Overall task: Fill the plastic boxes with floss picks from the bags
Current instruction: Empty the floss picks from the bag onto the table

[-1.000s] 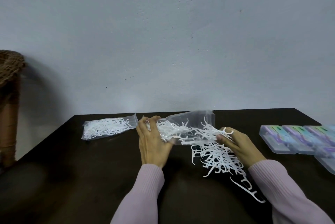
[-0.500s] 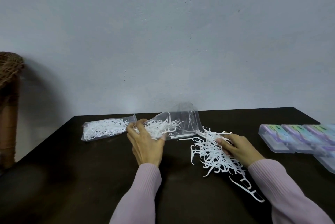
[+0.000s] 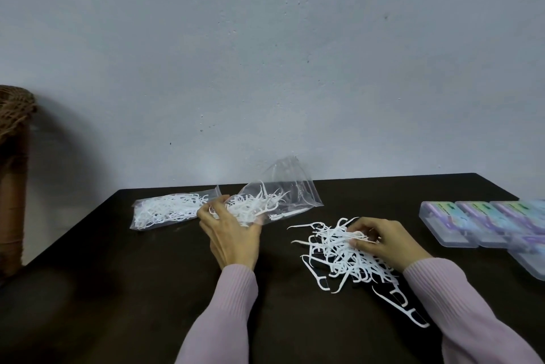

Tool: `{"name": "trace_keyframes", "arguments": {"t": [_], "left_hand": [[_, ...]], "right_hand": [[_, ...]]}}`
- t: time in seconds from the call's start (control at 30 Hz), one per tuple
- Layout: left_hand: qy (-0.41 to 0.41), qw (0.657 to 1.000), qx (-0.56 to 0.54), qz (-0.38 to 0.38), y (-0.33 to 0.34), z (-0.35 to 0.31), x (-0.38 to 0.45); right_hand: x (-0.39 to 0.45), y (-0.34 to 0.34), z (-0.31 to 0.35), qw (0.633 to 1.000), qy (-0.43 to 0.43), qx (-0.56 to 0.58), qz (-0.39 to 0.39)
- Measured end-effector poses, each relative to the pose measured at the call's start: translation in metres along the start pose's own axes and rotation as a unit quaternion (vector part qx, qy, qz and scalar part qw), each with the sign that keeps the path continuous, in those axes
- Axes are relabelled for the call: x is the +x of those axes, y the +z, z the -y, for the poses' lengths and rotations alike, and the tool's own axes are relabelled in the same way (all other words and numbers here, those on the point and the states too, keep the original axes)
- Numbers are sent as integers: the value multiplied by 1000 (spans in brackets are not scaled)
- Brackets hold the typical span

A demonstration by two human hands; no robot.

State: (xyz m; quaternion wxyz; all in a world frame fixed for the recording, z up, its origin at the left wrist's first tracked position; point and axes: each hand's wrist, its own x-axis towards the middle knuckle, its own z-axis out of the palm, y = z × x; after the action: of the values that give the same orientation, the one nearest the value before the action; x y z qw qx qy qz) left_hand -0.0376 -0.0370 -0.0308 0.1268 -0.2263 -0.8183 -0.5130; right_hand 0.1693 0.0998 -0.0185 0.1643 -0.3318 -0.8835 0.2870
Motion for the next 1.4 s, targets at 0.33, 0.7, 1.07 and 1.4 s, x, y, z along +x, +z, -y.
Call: {"name": "trace_keyframes", "arguments": {"t": [0.33, 0.7, 1.07, 1.4], "left_hand": [[13, 1000, -25, 12, 1, -4, -2], [52, 997, -30, 41, 5, -9, -10], [100, 990, -27, 100, 12, -14, -22], [126, 987, -6, 101, 9, -13, -21]], "right_hand": [[-5, -24, -14, 1000, 17, -20, 5], [-18, -32, -12, 952, 94, -38, 288], [-7, -7, -2, 991, -41, 6, 130], [-15, -19, 10, 958, -90, 223, -159]]}}
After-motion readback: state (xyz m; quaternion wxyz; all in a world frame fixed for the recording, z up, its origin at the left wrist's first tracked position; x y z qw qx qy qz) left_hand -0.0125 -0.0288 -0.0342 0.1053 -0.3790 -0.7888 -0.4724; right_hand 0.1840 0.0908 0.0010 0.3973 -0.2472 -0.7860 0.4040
